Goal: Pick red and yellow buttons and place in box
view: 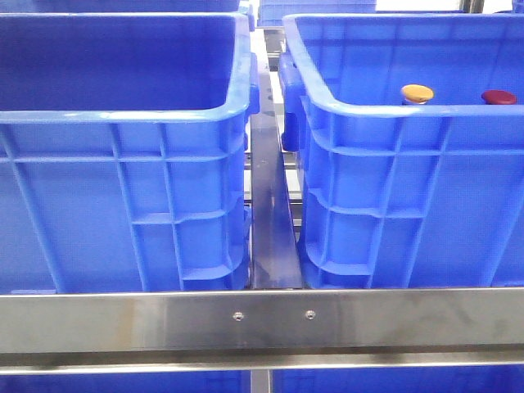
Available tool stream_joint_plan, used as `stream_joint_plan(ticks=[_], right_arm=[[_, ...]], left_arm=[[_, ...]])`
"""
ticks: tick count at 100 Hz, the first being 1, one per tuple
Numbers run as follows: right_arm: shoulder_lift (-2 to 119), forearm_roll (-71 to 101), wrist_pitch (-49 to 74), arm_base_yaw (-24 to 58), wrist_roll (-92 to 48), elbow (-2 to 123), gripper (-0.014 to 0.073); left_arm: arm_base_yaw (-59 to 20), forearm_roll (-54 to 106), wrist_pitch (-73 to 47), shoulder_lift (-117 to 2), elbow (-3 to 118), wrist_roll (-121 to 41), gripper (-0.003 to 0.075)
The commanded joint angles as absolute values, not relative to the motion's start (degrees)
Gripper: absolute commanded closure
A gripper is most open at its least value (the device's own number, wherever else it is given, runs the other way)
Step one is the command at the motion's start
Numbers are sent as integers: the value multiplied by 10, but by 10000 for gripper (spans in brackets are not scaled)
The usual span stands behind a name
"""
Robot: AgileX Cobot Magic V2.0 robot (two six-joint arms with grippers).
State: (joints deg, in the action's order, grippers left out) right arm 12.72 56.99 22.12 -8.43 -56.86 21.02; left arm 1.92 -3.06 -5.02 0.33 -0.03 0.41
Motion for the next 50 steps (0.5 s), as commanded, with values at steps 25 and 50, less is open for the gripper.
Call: stream_joint_plan(ticks=[25, 50], right_arm=[[113, 531, 103, -87, -545, 170, 658], [95, 97, 109, -86, -139, 168, 658]], left_arm=[[20, -30, 0, 21, -30, 5, 740], [20, -30, 0, 21, -30, 5, 740]])
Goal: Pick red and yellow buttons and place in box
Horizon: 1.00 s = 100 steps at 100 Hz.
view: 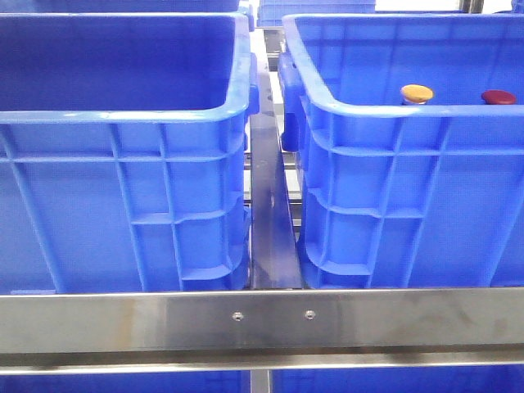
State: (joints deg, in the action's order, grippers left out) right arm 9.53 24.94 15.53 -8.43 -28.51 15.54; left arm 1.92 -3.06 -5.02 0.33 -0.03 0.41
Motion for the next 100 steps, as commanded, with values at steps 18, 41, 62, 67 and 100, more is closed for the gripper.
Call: stream_joint_plan(ticks=[18, 41, 62, 67, 100], right_arm=[[72, -105, -67, -83, 63, 109, 658], [-2, -121, -118, -39, 119, -9, 658], [-20, -114, -24, 10, 111, -8, 658], [-20, -108, -28, 10, 107, -8, 658], [-20, -32, -37, 7, 25, -8, 658]], left_arm=[[20, -30, 0, 21, -30, 5, 740], [20, -30, 0, 21, -30, 5, 740], [20, -30, 0, 21, -30, 5, 740], [20, -30, 0, 21, -30, 5, 740], [20, -30, 0, 21, -30, 5, 740]])
